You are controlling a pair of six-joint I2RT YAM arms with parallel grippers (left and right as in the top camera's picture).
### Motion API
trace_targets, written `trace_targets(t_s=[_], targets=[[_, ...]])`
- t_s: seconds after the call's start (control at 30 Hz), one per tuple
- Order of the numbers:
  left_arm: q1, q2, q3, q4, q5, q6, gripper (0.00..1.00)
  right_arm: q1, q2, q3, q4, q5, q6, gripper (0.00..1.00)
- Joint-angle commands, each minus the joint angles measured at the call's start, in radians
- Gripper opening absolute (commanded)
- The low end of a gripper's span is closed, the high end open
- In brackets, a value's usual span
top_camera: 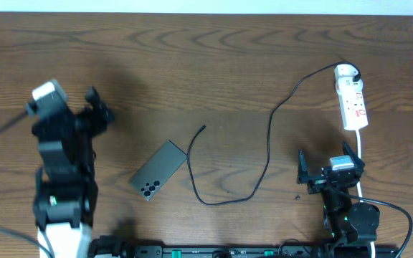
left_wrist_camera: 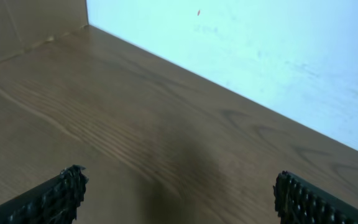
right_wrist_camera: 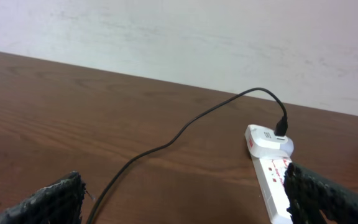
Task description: Plug charger to phone and switch on socket
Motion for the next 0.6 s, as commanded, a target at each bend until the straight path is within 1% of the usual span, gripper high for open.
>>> trace_targets(t_s=[0.0,0.17,0.3,0.57], targets=[[-0.002,-0.169,-0.161,0.061,0.002,0.077,0.98,0.0,-0.006,-0.004,-0.001,0.006,-0.011,0.99],[-0.002,-0.382,-0.347,0.113,0.002,0.127,0.98,0.0,-0.006,-0.004,-0.001,0.006,-0.011,0.99],[-0.002,-0.558,-0.489,0.115,0.002,0.171,0.98,0.0,-0.006,-0.004,-0.001,0.006,-0.011,0.99],[-0.002,-0.764,-0.655,0.111,0.002,0.173,0.98,0.0,-0.006,-0.004,-0.001,0.006,-0.011,0.99]])
